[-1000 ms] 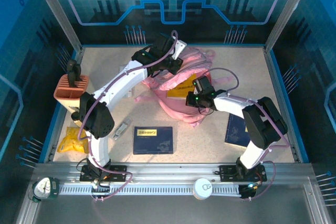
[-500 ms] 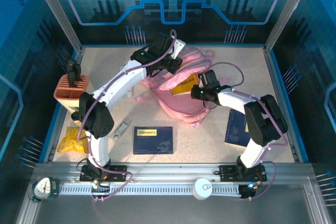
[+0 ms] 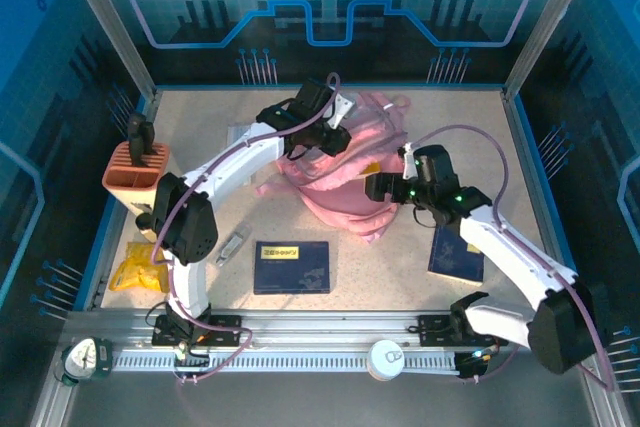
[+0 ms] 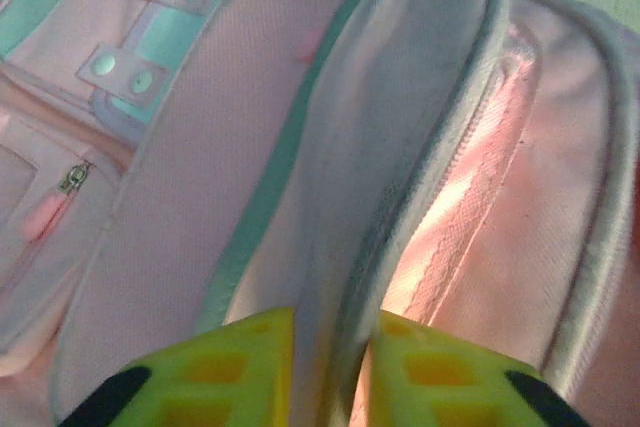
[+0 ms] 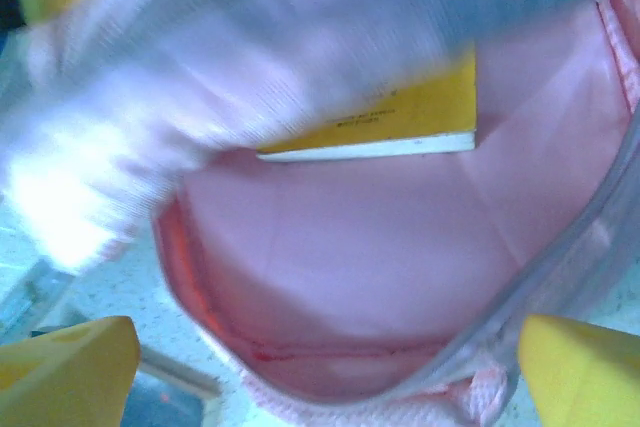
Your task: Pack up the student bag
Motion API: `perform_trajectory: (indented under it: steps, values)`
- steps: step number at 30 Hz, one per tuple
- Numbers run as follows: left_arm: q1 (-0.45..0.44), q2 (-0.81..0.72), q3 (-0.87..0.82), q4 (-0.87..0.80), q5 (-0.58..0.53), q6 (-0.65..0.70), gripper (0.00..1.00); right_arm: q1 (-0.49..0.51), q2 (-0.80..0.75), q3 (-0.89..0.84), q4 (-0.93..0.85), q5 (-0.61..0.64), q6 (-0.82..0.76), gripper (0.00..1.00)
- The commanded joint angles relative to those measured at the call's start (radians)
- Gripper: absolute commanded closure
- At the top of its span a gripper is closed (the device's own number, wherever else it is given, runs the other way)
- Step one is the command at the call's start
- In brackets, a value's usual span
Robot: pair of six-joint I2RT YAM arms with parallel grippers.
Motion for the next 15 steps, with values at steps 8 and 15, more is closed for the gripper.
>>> perform_trajectory:
  steps: [8, 15]
  values:
    - [-0.072, -0.177, -0.157, -0.05, -0.081, -0.226, 0.49, 0.019, -0.09, -0.02, -0.17, -0.138, -0.032, 0.0]
    - [-0.12, -0.502, -0.543, -0.015, -0.149, -0.615, 0.43, 0.094, -0.069, -0.048, -0.159, -0.244, -0.036, 0.0]
